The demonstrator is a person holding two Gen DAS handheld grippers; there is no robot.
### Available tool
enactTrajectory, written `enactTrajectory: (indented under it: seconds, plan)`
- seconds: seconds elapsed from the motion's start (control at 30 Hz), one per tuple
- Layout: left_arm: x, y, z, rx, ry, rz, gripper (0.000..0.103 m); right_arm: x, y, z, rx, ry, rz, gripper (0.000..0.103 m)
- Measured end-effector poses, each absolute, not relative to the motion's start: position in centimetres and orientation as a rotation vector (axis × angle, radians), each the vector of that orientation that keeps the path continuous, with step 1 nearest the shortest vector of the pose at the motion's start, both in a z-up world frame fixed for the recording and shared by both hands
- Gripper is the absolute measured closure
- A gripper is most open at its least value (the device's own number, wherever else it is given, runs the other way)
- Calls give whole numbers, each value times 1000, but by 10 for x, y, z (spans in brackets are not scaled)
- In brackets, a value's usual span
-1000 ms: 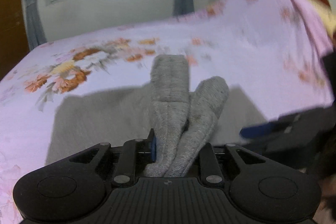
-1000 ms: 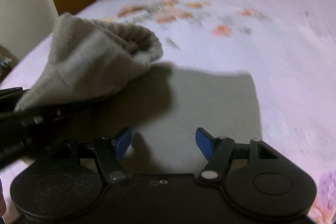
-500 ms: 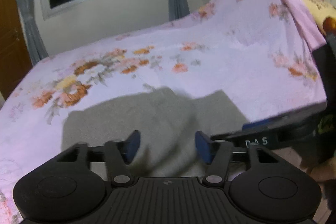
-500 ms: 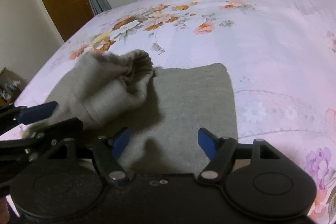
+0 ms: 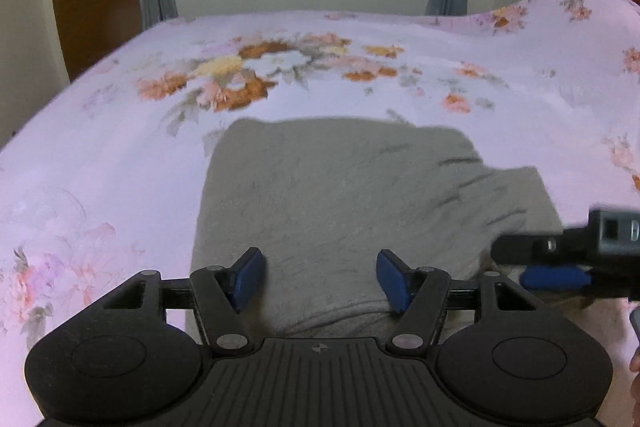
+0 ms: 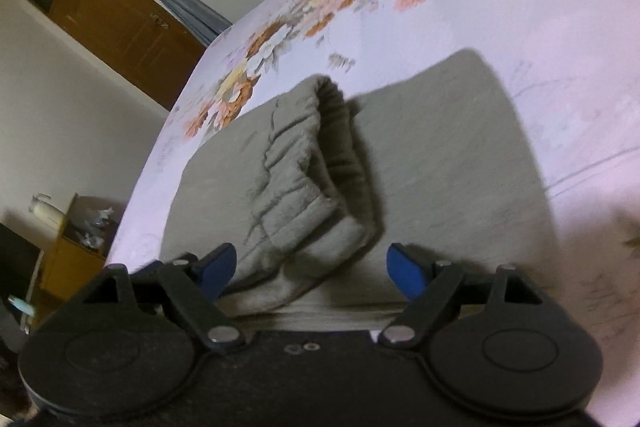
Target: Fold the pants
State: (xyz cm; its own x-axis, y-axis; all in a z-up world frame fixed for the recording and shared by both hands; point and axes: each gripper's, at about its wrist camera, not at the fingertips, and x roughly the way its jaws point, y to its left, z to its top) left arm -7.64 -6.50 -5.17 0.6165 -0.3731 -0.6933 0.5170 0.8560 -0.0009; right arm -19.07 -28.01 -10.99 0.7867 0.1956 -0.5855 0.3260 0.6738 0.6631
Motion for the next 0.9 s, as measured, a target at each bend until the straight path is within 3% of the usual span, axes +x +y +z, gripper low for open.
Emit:
enactTrajectory:
  seconds: [0.1,0.2,0.3,0.5,0.9]
  plan:
    - [-76,-64,-57,203,751,-523,39,-178,-273,-111,847,692,-74,13]
    - [-74,-64,-59,195,753,-527,39,-166,-267,-111,811,710,-84,14]
    - [-73,-63,-60,200,750,-535,38,-158,-264,-114,780,714,-128,41]
    - [-72,-49,-54,154,729,-536,34,-164,-256,-106,714,661,-117,57]
    - [-59,-26,-51,75,729,-465,33,-200,-246,-38,417,463,-120,60]
